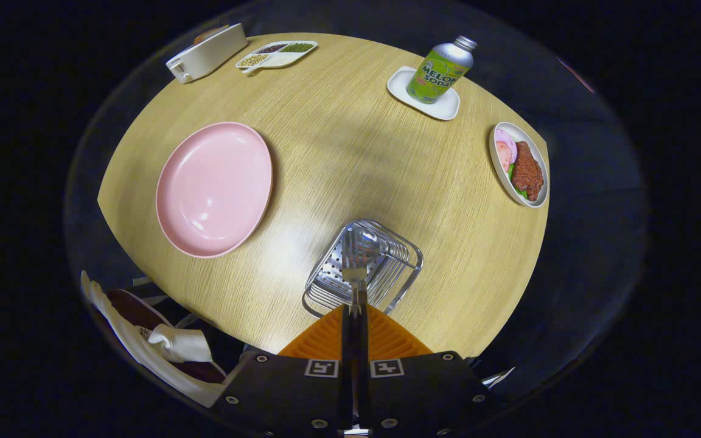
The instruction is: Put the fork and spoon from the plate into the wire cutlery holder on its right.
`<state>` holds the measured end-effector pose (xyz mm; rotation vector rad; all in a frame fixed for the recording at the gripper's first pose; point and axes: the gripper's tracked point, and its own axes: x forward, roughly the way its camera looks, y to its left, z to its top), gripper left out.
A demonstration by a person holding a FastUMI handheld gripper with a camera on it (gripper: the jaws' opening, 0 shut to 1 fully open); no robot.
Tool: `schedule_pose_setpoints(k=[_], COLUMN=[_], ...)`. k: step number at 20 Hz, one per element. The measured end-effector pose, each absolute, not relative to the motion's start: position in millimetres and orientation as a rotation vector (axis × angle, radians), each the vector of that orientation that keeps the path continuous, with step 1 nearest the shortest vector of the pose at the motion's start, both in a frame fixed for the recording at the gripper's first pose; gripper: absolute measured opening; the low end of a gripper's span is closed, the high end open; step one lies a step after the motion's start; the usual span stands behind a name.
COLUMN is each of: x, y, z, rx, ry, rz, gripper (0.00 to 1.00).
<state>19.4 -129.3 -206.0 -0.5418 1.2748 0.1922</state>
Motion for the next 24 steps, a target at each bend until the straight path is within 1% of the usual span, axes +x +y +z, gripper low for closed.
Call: schedule_pose_setpoints(k=[3, 6, 7, 8, 9, 12, 13, 17, 20, 22, 24], x=[23.1, 22.6, 23.6, 27.5, 29.6, 44.3, 52.6, 78.7, 81.6, 76.9, 68.8], y=[-125.2, -126.7, -126.5, -124.7, -121.1, -96.7, -85.6, -58.7, -47.7, -45.9, -44.0], z=[-202.8, -193.1, -184.1, -180.4, -171.9, -148.3, -134.3, -68.0, -17.7, 14.9, 32.5], rx=[-0.541, -0.494, -0.473, -0.443, -0.407, -0.282, -0.246, -0.175, -0.131, -0.085, -0.038], ry=[1.242, 1.200, 1.168, 1.131, 1.094, 0.940, 0.858, 0.542, 0.339, 0.221, 0.162], rz=[0.200, 0.173, 0.158, 0.147, 0.135, 0.128, 0.124, 0.080, 0.044, 0.032, 0.035], gripper=[0.08, 0.12, 0.20, 0.30, 0.55, 0.98, 1.00, 1.00, 1.00, 0.99, 0.99])
